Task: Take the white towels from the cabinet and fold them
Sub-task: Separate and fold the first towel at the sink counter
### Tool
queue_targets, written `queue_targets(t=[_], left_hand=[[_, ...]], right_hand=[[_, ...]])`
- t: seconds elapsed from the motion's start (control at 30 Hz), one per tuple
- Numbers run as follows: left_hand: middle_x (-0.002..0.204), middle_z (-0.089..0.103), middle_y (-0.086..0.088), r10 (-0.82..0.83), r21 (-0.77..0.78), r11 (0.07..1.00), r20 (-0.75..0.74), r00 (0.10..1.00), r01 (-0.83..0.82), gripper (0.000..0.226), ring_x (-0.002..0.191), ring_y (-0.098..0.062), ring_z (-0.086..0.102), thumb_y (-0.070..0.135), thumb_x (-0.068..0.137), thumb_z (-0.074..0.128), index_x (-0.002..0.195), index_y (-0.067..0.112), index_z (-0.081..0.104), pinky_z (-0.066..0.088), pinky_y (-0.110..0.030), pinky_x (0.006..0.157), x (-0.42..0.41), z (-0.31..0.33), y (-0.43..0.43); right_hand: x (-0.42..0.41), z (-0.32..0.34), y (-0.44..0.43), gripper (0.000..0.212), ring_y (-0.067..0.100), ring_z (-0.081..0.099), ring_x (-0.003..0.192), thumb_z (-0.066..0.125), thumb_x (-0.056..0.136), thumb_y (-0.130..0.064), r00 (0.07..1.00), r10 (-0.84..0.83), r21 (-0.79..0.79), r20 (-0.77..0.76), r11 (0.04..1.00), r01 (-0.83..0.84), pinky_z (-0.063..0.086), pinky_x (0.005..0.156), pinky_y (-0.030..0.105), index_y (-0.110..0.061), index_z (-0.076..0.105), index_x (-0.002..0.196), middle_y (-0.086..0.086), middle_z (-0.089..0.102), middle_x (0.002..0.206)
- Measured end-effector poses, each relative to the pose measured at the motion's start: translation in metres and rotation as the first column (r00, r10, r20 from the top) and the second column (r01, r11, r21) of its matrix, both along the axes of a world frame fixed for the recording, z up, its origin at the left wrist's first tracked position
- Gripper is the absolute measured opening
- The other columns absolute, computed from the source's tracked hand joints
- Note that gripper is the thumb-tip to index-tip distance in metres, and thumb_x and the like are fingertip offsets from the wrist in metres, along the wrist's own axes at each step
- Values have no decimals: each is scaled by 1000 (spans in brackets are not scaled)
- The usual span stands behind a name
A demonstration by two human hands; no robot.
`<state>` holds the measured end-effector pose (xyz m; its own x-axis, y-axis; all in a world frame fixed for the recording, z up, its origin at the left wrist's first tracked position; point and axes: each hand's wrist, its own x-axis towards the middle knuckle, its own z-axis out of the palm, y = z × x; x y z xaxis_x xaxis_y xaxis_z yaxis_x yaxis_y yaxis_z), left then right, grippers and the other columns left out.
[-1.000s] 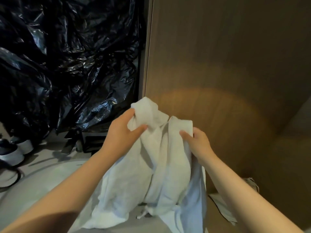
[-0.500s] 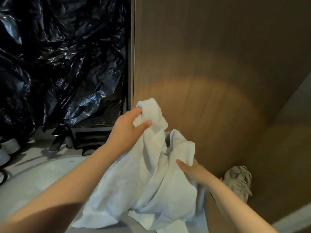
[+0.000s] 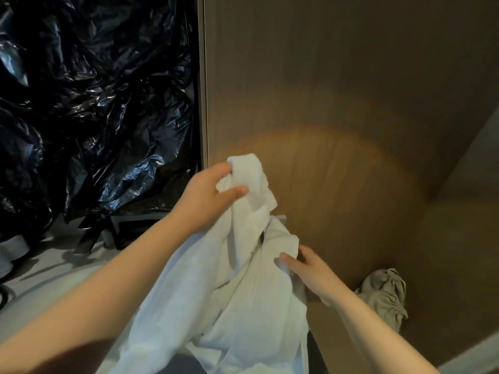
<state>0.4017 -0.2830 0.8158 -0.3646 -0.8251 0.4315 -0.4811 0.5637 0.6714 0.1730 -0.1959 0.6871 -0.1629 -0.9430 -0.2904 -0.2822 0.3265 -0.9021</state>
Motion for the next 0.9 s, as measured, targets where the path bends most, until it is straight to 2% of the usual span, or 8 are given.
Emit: queue_targets(t=[0.1,0.23,0.33,0.43,0.57,0.63,0.77,0.9], left_hand=[[99,65,8,-15,28,1000,-10,1000,15,21,89,-1,57,30,89,66,108,20,65,45,-20,75,-3,-3,6],[105,65,10,-42,60,997,-7,999,42,26,95,-7,59,32,90,64,114,23,64,46,-23,81,-8,-8,14],[108,65,6,-24,53,998,-9,1000,25,30,98,-10,59,34,90,62,117,20,62,47,-26,84,-8,-8,15],[102,67,0,-22,-7,1000,-26,999,22,27,93,-15,61,34,90,62,110,15,63,51,-38,84,-3,0,17],[99,66,-5,-11,-121,993,-34,999,7,43,89,-20,60,47,85,57,105,10,62,51,-43,80,4,31,18],[99,65,-3,2,-189,982,-30,1000,-7,33,89,-18,59,39,88,61,105,11,62,49,-40,81,6,54,14],[98,65,2,4,-311,950,-49,999,-19,30,90,-14,58,38,88,59,105,14,63,48,-36,78,12,106,7],[92,65,4,18,-413,909,-107,994,-61,20,83,-4,57,28,91,63,105,14,65,41,-18,69,19,151,5]], right_hand=[[-9,17,17,38,6,58,106,56,93,-48,980,-5,-97,-199,995,-15,44,76,15,-23,59,121,-11,62,118],[-2,52,23,39,7,58,109,57,94,-44,969,-82,-220,-233,975,30,44,75,10,-23,57,127,-9,61,120],[13,73,16,36,22,67,105,57,94,-40,1000,-11,-247,25,969,16,55,87,25,-14,67,117,11,70,115],[25,94,6,47,29,67,103,57,94,-39,914,13,-209,405,975,78,51,98,42,-4,62,124,20,66,120],[33,122,-15,62,33,63,114,72,79,-46,775,25,-167,632,980,104,53,97,48,-22,53,133,20,54,136],[37,140,-27,61,34,63,116,70,83,-44,732,73,-215,678,971,102,52,98,50,-26,48,137,15,52,140],[47,191,-43,45,23,70,106,59,95,-36,754,184,-395,631,912,108,54,96,43,-23,50,137,4,69,124],[48,236,-53,51,23,67,111,61,94,-33,789,238,-514,567,850,113,56,92,38,-17,47,140,4,68,125]])
